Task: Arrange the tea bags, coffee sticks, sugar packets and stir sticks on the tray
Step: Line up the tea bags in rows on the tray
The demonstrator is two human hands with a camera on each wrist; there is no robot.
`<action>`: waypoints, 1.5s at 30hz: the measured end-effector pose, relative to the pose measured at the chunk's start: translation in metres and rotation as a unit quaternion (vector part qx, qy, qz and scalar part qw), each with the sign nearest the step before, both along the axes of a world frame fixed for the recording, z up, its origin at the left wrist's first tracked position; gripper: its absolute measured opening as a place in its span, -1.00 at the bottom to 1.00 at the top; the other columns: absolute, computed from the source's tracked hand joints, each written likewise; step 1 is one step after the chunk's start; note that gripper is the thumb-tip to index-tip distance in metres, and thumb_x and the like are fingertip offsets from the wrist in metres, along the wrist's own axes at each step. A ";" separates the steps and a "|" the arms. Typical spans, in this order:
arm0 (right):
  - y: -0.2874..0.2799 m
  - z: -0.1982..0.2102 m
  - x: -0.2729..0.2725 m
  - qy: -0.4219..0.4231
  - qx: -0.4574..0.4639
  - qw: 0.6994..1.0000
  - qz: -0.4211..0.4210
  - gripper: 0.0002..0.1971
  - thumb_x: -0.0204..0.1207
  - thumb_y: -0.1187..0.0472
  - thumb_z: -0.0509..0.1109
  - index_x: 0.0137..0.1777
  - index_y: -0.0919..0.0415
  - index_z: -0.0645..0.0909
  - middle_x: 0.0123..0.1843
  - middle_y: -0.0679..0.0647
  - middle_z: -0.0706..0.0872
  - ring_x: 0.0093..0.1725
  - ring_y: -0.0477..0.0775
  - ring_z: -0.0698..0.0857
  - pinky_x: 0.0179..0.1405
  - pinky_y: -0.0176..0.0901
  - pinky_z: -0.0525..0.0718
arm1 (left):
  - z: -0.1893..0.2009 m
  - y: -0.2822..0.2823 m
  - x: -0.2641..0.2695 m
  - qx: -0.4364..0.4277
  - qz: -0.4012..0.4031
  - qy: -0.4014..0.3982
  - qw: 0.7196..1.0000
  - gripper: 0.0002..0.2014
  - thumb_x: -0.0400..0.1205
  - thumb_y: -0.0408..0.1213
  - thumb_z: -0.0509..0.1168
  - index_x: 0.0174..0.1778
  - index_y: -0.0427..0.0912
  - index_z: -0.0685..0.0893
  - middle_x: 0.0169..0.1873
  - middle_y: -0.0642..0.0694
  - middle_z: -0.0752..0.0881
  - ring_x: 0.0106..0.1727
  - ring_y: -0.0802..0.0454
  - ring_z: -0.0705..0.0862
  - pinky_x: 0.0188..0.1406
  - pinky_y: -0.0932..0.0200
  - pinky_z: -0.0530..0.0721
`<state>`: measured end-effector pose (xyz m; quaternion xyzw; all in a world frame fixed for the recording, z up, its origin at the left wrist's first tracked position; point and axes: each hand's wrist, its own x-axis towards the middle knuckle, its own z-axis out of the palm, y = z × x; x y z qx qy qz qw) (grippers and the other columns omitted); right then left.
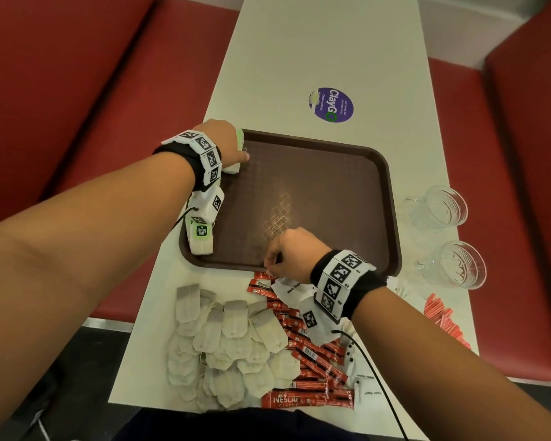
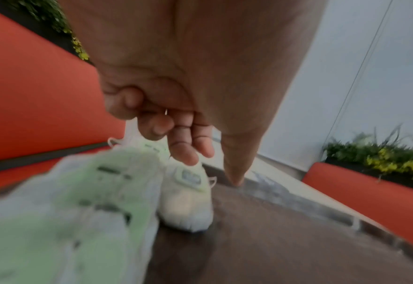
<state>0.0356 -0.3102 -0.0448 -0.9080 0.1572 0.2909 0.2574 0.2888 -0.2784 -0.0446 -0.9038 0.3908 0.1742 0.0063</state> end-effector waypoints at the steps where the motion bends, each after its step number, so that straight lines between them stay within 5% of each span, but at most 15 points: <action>1: 0.001 0.001 -0.002 -0.008 -0.004 1.000 -0.003 -0.89 0.55 0.19 0.48 -0.02 -0.01 0.81 -0.05 -0.10 0.82 -0.03 -0.04 0.76 0.15 -0.06 0.76 | 0.006 0.005 -0.002 -0.027 0.003 0.003 1.000 -0.60 0.61 0.19 0.33 -0.02 -0.13 0.67 -0.09 -0.09 0.73 -0.02 -0.14 0.68 -0.08 -0.01 0.67; 4: 0.007 0.004 -0.006 -0.013 -0.023 1.000 0.002 -0.88 0.54 0.13 0.47 0.04 0.02 0.78 -0.02 -0.06 0.81 -0.01 0.01 0.74 0.12 -0.04 0.75 | 0.027 0.031 -0.016 -0.135 0.010 0.032 0.990 -0.67 0.60 0.20 0.35 -0.05 -0.01 0.67 -0.12 0.03 0.71 -0.01 -0.02 0.66 0.06 -0.01 0.67; 6: 0.012 0.006 -0.007 -0.013 -0.038 0.999 0.016 -0.81 0.53 0.07 0.47 0.12 0.05 0.75 0.02 -0.02 0.79 0.02 0.06 0.73 0.10 -0.05 0.74 | 0.038 0.055 -0.030 -0.164 -0.001 0.059 0.985 -0.74 0.59 0.18 0.36 -0.09 0.07 0.67 -0.18 0.10 0.71 -0.09 0.05 0.67 -0.04 0.05 0.66; 12: 0.035 0.006 -0.010 -0.063 -0.044 0.995 0.065 -0.63 0.47 -0.05 0.49 0.23 0.06 0.68 0.11 0.03 0.67 0.10 0.10 0.65 0.10 0.01 0.69 | 0.043 0.132 -0.083 -0.085 -0.066 0.138 0.985 -0.88 0.58 0.10 0.43 -0.13 0.21 0.67 -0.22 0.25 0.73 -0.36 0.30 0.59 -0.31 0.23 0.47; 18: 0.068 0.008 -0.015 -0.099 -0.018 0.987 0.126 -0.69 0.50 -0.03 0.51 0.21 0.02 0.73 0.18 0.02 0.66 0.20 0.10 0.59 0.17 -0.01 0.59 | 0.021 0.197 -0.117 -0.024 -0.107 0.172 0.979 -0.85 0.50 0.04 0.54 -0.09 0.18 0.75 -0.21 0.29 0.72 -0.30 0.41 0.60 -0.34 0.47 0.43; 21: 0.086 0.008 -0.011 -0.115 -0.004 0.982 0.149 -0.72 0.49 0.03 0.51 0.18 0.02 0.75 0.21 0.01 0.70 0.21 0.14 0.60 0.23 0.05 0.60 | 0.008 0.220 -0.131 -0.010 -0.110 0.174 0.979 -0.72 0.42 0.06 0.59 -0.03 0.14 0.74 -0.14 0.26 0.69 -0.15 0.31 0.63 -0.14 0.31 0.61; 28: 0.118 0.005 0.005 -0.076 -0.038 0.980 0.178 -0.55 0.41 -0.10 0.53 0.28 0.01 0.73 0.16 -0.02 0.77 0.15 0.12 0.66 0.19 0.06 0.68 | -0.019 0.243 -0.147 -0.042 -0.126 0.125 0.983 -0.55 0.37 0.12 0.57 0.07 0.01 0.68 0.03 0.13 0.60 0.00 0.10 0.60 0.02 0.06 0.62; 34: 0.128 -0.002 0.012 -0.071 -0.081 0.973 0.204 -0.52 0.33 -0.22 0.56 0.16 0.04 0.70 0.00 0.00 0.73 0.00 0.14 0.72 0.01 0.08 0.76 | -0.025 0.251 -0.146 -0.089 -0.123 0.109 0.982 -0.82 0.44 -0.10 0.49 -0.09 0.01 0.70 -0.08 0.14 0.68 -0.06 0.05 0.68 -0.10 0.10 0.63; 39: 0.132 -0.002 0.013 -0.091 -0.100 0.969 0.209 -0.61 0.34 -0.14 0.59 -0.17 -0.02 0.41 -0.09 0.00 0.62 -0.02 0.16 0.67 -0.03 0.07 0.74 | -0.026 0.256 -0.138 -0.103 -0.082 0.139 0.981 -0.92 0.53 -0.08 0.45 -0.14 0.04 0.72 -0.21 0.14 0.76 -0.13 0.08 0.73 -0.08 0.02 0.70; 45: 0.130 -0.005 0.019 -0.124 -0.037 0.971 0.200 -0.86 0.46 0.04 0.50 -0.02 0.02 0.77 0.07 0.08 0.62 0.14 0.21 0.60 0.11 0.16 0.68 | -0.025 0.264 -0.123 -0.161 -0.018 0.227 0.960 -0.88 0.53 -0.21 0.53 -0.27 0.05 0.74 -0.18 0.18 0.83 -0.08 0.18 0.78 0.05 -0.02 0.74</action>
